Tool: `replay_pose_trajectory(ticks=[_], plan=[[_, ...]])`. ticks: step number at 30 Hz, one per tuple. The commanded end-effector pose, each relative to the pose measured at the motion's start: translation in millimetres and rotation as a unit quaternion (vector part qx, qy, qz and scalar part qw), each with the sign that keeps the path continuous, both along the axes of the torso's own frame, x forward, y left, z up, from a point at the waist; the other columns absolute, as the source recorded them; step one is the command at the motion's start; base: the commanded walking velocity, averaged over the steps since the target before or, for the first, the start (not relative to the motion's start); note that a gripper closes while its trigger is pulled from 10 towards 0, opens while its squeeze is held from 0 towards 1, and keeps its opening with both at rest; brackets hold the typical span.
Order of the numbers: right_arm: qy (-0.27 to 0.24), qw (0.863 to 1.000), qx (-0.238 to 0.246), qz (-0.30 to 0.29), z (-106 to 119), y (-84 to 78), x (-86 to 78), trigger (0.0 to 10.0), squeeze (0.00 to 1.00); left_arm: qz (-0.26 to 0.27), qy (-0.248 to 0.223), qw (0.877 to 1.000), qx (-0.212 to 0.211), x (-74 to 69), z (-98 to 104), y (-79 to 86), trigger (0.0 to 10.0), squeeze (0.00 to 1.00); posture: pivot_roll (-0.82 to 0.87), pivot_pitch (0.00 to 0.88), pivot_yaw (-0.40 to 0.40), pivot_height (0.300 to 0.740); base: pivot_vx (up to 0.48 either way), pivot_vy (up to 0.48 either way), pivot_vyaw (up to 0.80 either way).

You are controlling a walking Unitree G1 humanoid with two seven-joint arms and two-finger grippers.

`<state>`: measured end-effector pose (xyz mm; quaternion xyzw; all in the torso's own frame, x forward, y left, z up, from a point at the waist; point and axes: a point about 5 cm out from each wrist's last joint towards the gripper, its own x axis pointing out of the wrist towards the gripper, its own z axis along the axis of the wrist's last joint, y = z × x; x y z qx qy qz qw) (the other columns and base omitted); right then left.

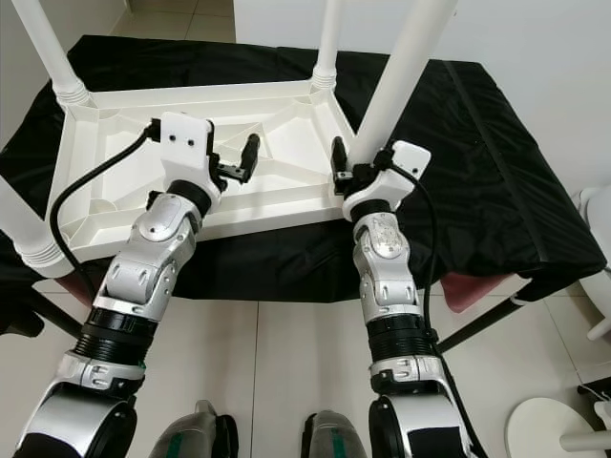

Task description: Building children table

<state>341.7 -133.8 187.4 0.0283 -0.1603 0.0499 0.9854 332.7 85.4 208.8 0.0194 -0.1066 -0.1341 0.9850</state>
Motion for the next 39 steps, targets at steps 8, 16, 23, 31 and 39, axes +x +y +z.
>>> replay_pose_trajectory(ticks=[8, 16, 23, 31, 39], plan=[[-0.012, 1.0, 0.001, -0.006, 4.8, -3.7, 1.5, 10.0, 0.0, -0.006, -0.002, 1.0, 0.001, -0.9, 2.4, -2.4, 10.0, 0.0, -0.13, 0.027, -0.034, 0.74, 0.0, -0.317, 0.0], [-0.013, 1.0, 0.003, -0.008, 5.2, -3.7, 1.8, 10.0, 0.0, -0.005, -0.004, 1.0, -0.002, -0.1, 4.6, -2.3, 10.0, 0.0, -0.12, 0.032, -0.028, 0.74, 0.0, -0.318, 0.0], [-0.015, 1.0, 0.004, -0.011, 6.5, -5.0, 2.6, 10.0, 0.0, -0.005, -0.008, 1.0, -0.002, 1.2, 6.6, -3.8, 10.0, 0.0, -0.13, 0.027, -0.025, 0.74, 0.0, 0.0, 0.0], [-0.018, 1.0, 0.004, -0.01, 7.8, -5.3, 2.9, 10.0, 0.0, -0.005, -0.007, 1.0, -0.016, 1.8, 8.6, -5.9, 10.0, 0.0, -0.13, 0.023, -0.026, 0.74, 0.0, 0.0, 0.0], [-0.021, 1.0, -0.008, -0.006, 8.9, -7.9, 2.3, 10.0, 0.0, -0.019, -0.009, 1.0, -0.011, 0.4, 8.8, -9.1, 10.0, 0.0, -0.13, 0.021, -0.02, 0.74, 0.0, 0.0, 0.0]])
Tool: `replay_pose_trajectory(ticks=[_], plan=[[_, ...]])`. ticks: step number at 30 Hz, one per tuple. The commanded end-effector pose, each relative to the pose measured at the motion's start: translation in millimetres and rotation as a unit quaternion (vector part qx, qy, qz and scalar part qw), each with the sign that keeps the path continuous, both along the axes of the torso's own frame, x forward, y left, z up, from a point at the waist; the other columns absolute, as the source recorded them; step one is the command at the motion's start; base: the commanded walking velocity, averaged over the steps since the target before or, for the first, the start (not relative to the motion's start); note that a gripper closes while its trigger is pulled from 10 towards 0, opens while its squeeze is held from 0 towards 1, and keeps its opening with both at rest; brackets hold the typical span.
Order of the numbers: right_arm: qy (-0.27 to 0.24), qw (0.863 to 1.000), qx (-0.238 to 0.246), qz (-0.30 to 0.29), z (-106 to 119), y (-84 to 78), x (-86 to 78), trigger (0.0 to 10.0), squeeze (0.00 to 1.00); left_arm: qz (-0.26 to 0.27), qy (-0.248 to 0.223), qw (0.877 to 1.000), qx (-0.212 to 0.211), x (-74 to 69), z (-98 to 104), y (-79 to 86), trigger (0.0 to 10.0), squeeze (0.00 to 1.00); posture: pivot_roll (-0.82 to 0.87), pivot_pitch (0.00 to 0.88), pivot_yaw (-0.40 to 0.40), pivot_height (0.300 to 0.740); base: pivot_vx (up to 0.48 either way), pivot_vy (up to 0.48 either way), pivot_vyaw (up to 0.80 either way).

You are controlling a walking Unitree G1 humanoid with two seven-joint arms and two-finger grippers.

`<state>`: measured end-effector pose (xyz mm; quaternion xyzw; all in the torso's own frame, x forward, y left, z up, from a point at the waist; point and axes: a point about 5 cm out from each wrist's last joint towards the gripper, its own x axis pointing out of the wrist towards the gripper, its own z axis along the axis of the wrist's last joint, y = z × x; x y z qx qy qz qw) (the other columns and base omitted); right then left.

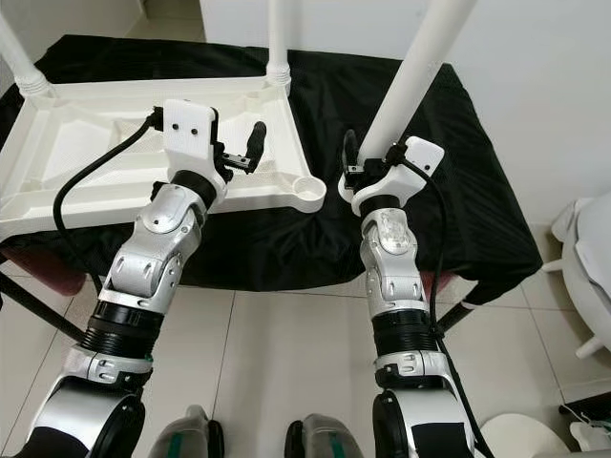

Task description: Building children table

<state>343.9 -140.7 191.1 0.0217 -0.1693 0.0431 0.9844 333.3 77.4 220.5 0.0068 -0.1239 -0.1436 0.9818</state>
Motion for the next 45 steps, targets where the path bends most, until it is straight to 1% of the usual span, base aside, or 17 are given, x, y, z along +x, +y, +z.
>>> replay_pose_trajectory(ticks=[1, 5, 10, 36, 38, 42, 43, 44, 45], plan=[[-0.014, 1.0, -0.009, 0.004, 6.1, -1.1, -0.4, 10.0, 0.0, -0.01, 0.005, 1.0, 0.002, -0.8, -2.3, -1.0, 10.0, 0.0, -0.13, 0.02, -0.019, 0.74, 0.0, 0.0, 0.0], [-0.019, 1.0, -0.02, 0.008, 7.5, -1.2, -2.2, 10.0, 0.0, -0.017, -0.002, 1.0, -0.003, -2.6, 0.2, -0.3, 10.0, 0.0, -0.13, 0.021, -0.018, 0.74, 0.0, 0.0, 0.0], [-0.028, 0.999, -0.034, 0.01, 9.6, -2.0, -6.4, 10.0, 0.0, -0.025, 0.001, 1.0, -0.012, -5.2, 0.0, 4.4, 10.0, 0.0, -0.13, 0.025, -0.012, 0.74, 0.1, 0.0, 0.0], [-0.026, 0.999, -0.038, 0.016, 9.6, -0.5, -4.5, 10.0, 0.0, -0.025, -0.001, 0.999, -0.024, -6.1, 2.6, 2.8, 10.0, 0.0, -0.12, 0.011, -0.03, 0.74, 0.274, 0.0, 0.0], [-0.026, 0.999, -0.04, 0.019, 9.6, 0.2, -4.5, 10.0, 0.0, -0.027, 0.0, 0.999, -0.027, -7.8, 1.6, 1.3, 10.0, 0.0, -0.12, 0.009, -0.032, 0.74, 0.0, 0.0, 0.0], [-0.023, 0.998, -0.044, 0.024, 8.9, 0.8, -4.7, 10.0, 0.0, -0.045, 0.003, 0.999, -0.026, -11.4, -0.5, -3.6, 10.0, 0.0, -0.12, 0.007, -0.034, 0.74, 0.0, 0.0, 0.0], [-0.022, 0.998, -0.047, 0.027, 8.3, 0.8, -4.9, 10.0, 0.0, -0.069, 0.002, 0.998, -0.011, -14.9, -2.2, -9.1, 10.0, 0.0, -0.12, 0.006, -0.034, 0.74, 0.0, 0.0, 0.0], [-0.022, 0.998, -0.049, 0.028, 8.1, 0.6, -4.9, 10.0, 0.0, -0.081, 0.001, 0.997, -0.002, -16.9, -3.0, -11.9, 10.0, 0.0, -0.12, 0.006, -0.034, 0.74, 0.0, 0.0, 0.0], [-0.022, 0.998, -0.049, 0.028, 8.1, 0.6, -4.9, 10.0, 0.0, -0.081, 0.001, 0.997, -0.002, -16.9, -3.0, -11.9, 10.0, 0.0, -0.12, 0.006, -0.034, 0.74, 0.0, 0.0, 0.0]])
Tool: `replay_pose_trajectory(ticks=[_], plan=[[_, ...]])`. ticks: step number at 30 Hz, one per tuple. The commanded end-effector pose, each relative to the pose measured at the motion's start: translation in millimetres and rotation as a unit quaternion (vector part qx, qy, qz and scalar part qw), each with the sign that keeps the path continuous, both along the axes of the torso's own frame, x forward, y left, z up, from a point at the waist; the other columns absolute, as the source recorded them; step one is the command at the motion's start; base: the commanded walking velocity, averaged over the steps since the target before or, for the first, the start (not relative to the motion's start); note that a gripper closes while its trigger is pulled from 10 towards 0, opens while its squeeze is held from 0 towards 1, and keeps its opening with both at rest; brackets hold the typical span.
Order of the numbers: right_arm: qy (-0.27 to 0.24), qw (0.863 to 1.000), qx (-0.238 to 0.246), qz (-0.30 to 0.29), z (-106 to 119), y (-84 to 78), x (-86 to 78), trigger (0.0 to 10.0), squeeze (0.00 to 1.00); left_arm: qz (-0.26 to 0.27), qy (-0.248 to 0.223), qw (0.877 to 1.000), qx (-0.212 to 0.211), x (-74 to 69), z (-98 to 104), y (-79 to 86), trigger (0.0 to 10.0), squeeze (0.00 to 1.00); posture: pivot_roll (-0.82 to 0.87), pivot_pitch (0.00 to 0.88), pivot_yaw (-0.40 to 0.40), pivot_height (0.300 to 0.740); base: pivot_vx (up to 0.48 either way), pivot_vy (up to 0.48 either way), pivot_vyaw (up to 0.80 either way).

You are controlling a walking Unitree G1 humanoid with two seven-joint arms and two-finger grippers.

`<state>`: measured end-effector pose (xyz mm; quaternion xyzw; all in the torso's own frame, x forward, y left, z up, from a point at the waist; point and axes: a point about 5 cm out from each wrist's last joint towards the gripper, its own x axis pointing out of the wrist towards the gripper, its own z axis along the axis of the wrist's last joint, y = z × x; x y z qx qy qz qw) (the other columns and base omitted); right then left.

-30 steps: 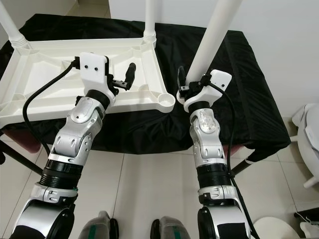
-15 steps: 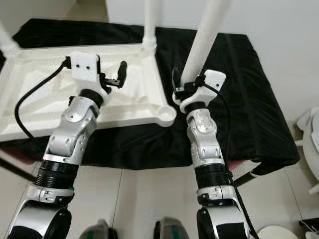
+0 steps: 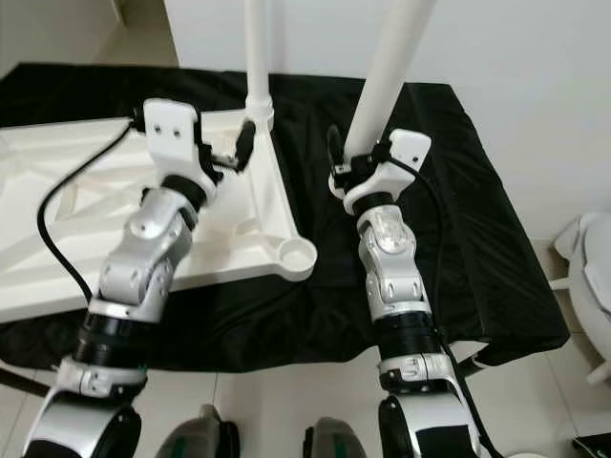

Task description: Building children table

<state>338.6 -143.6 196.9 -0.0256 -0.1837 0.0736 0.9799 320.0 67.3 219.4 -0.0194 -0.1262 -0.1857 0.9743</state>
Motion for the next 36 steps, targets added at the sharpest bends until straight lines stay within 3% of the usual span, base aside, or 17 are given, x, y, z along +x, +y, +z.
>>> replay_pose_trajectory(ticks=[1, 5, 9, 10, 12, 13, 14, 17, 19, 21, 25, 29, 31, 33, 36], plan=[[-0.004, 1.0, 0.002, 0.006, 2.3, 3.5, 0.3, 10.0, 0.0, -0.035, -0.002, 0.999, 0.019, -3.6, -1.8, -1.8, 10.0, 0.0, -0.12, 0.006, -0.034, 0.74, 0.0, 0.0, 0.0], [-0.003, 1.0, -0.003, 0.007, 1.8, 1.8, 0.5, 10.0, 0.0, -0.085, -0.001, 0.995, 0.055, -12.2, -8.2, -11.4, 10.0, 0.0, -0.12, 0.013, -0.033, 0.74, 0.0, 0.0, 0.0], [-0.001, 1.0, -0.003, 0.008, 3.1, -0.9, 1.1, 10.0, 0.0, -0.19, 0.014, 0.975, 0.114, -30.9, -23.2, -16.9, 10.0, 0.0, -0.12, 0.021, -0.028, 0.74, 0.0, 0.0, 0.0], [-0.001, 1.0, -0.003, 0.008, 3.1, -0.9, 1.1, 10.0, 0.0, -0.19, 0.014, 0.975, 0.114, -30.9, -23.2, -16.9, 10.0, 0.0, -0.12, 0.021, -0.028, 0.74, 0.0, 0.0, 0.0], [0.005, 1.0, -0.001, 0.01, 2.7, -1.4, 1.6, 10.0, 0.0, -0.25, 0.027, 0.957, 0.146, -42.5, -32.6, -17.2, 10.0, 0.0, -0.12, 0.023, -0.022, 0.74, 0.0, 0.0, 0.0], [0.005, 1.0, -0.001, 0.01, 2.7, -1.4, 1.6, 10.0, 0.0, -0.25, 0.027, 0.957, 0.146, -42.5, -32.6, -17.2, 10.0, 0.0, -0.12, 0.023, -0.022, 0.74, 0.0, 0.0, 0.0], [0.009, 1.0, 0.0, 0.012, 2.3, -1.2, 1.8, 10.0, 0.0, -0.269, 0.029, 0.949, 0.162, -46.8, -36.0, -17.0, 10.0, 0.0, -0.12, 0.024, -0.02, 0.74, 0.0, 0.0, 0.0], [0.009, 1.0, 0.0, 0.012, 2.3, -1.2, 1.8, 10.0, 0.0, -0.269, 0.029, 0.949, 0.162, -46.8, -36.0, -17.0, 10.0, 0.0, -0.12, 0.024, -0.02, 0.74, 0.0, 0.0, 0.0], [0.034, 0.999, -0.012, 0.025, -1.9, 3.9, 2.8, 10.0, 0.0, -0.299, 0.043, 0.934, 0.193, -52.4, -44.7, -17.2, 10.0, 0.0, -0.12, 0.028, -0.011, 0.74, 0.0, 0.0, 0.0], [0.047, 0.998, -0.026, 0.034, -5.2, 8.1, 2.9, 10.0, 0.0, -0.302, 0.048, 0.929, 0.208, -52.7, -48.8, -17.1, 10.0, 0.0, -0.12, 0.03, -0.011, 0.74, 0.0, 0.0, 0.0], [0.063, 0.996, -0.039, 0.052, -9.6, 13.9, 2.5, 10.0, 0.0, -0.299, 0.053, 0.928, 0.216, -51.4, -51.6, -16.8, 10.0, 0.0, -0.12, 0.03, -0.012, 0.74, 0.0, 0.0, 0.0], [0.08, 0.987, -0.072, 0.122, -19.0, 33.7, -0.1, 10.0, 0.0, -0.275, 0.061, 0.932, 0.228, -47.6, -53.4, -11.9, 10.0, 0.0, -0.11, 0.035, -0.015, 0.74, 0.0, 0.0, 0.0], [0.08, 0.987, -0.072, 0.122, -19.0, 33.7, -0.1, 10.0, 0.0, -0.275, 0.061, 0.932, 0.228, -47.6, -53.4, -11.9, 10.0, 0.0, -0.11, 0.035, -0.015, 0.74, 0.0, 0.0, 0.0], [0.078, 0.98, -0.084, 0.162, -19.5, 45.6, -1.1, 10.0, 0.0, -0.244, 0.068, 0.942, 0.218, -43.2, -50.1, -3.6, 10.0, 0.0, -0.1, 0.038, -0.021, 0.74, 0.0, 0.0, 0.0], [0.076, 0.977, -0.088, 0.178, -19.2, 50.9, -1.9, 10.0, 0.0, -0.229, 0.067, 0.948, 0.212, -42.2, -47.7, -0.3, 10.0, 0.0, -0.1, 0.039, -0.022, 0.74, 0.0, 0.0, 0.0]])
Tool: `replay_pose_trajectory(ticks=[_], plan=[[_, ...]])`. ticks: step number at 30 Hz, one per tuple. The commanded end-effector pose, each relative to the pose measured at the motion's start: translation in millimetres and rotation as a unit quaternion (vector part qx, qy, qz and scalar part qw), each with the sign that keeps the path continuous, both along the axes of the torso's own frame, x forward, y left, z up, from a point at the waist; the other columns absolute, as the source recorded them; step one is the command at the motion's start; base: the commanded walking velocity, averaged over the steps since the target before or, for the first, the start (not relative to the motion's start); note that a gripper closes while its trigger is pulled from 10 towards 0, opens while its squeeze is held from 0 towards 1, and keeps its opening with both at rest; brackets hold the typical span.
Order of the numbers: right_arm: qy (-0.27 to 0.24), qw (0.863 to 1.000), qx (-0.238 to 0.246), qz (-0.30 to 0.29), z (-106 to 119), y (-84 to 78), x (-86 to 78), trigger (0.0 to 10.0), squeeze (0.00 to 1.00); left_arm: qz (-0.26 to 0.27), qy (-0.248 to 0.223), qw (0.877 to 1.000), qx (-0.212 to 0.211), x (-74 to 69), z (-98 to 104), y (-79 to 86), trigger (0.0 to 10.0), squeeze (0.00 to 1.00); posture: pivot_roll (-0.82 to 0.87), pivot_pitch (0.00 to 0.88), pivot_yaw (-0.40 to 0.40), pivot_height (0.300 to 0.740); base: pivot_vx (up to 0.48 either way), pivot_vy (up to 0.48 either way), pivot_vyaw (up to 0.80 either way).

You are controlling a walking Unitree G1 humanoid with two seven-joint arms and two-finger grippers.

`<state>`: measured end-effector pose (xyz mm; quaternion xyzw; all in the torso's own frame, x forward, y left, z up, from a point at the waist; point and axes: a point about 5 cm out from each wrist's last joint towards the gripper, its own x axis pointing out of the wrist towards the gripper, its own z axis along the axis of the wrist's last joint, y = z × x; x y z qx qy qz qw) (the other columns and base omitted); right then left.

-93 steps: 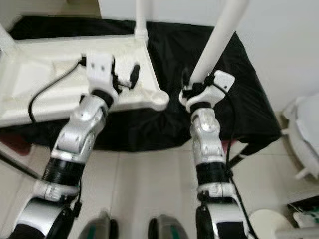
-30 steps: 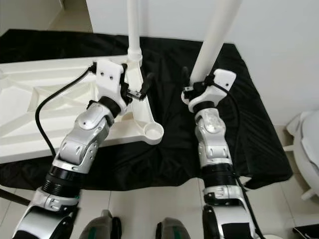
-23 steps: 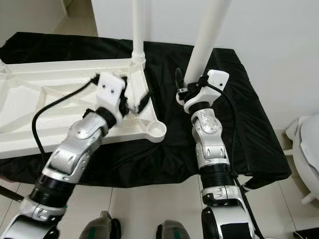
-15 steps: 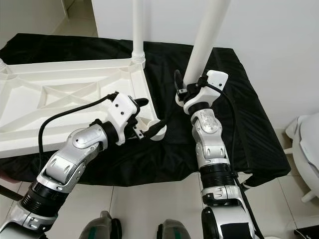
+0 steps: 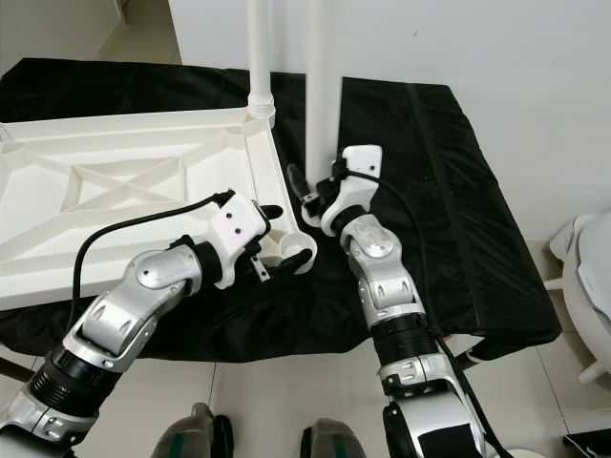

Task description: Building children table

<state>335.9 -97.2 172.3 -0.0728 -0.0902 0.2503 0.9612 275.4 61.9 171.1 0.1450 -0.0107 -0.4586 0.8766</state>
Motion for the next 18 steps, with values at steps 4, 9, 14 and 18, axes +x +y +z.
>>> replay_pose_trajectory(ticks=[4, 9, 14, 18], plan=[[-0.009, 0.999, 0.004, 0.037, 4.9, 11.8, -2.1, 10.0, 0.0, 0.063, -0.005, 0.998, -0.016, 2.2, 4.5, 11.1, 10.0, 0.0, -0.09, 0.041, -0.027, 0.74, 0.0, 0.0, 0.0], [0.008, 0.998, 0.021, 0.054, 1.5, 15.8, -9.9, 10.0, 0.0, 0.079, 0.001, 0.997, -0.004, -1.1, 4.8, 22.6, 10.0, 0.0, -0.08, 0.048, -0.035, 0.74, 0.0, 0.0, 0.0], [0.035, 0.996, 0.065, 0.051, -1.1, 10.9, -21.1, 10.0, 0.0, 0.098, 0.025, 0.995, 0.014, -2.6, -1.4, 35.5, 10.0, 0.0, -0.08, 0.053, -0.035, 0.74, 0.0, 0.0, 0.0], [0.043, 0.996, 0.071, 0.041, -3.7, 5.6, -25.3, 10.0, 0.0, 0.098, 0.03, 0.994, 0.03, -3.9, -5.4, 38.2, 10.0, 0.0, -0.08, 0.056, -0.031, 0.74, 0.0, 0.0, 0.0]])
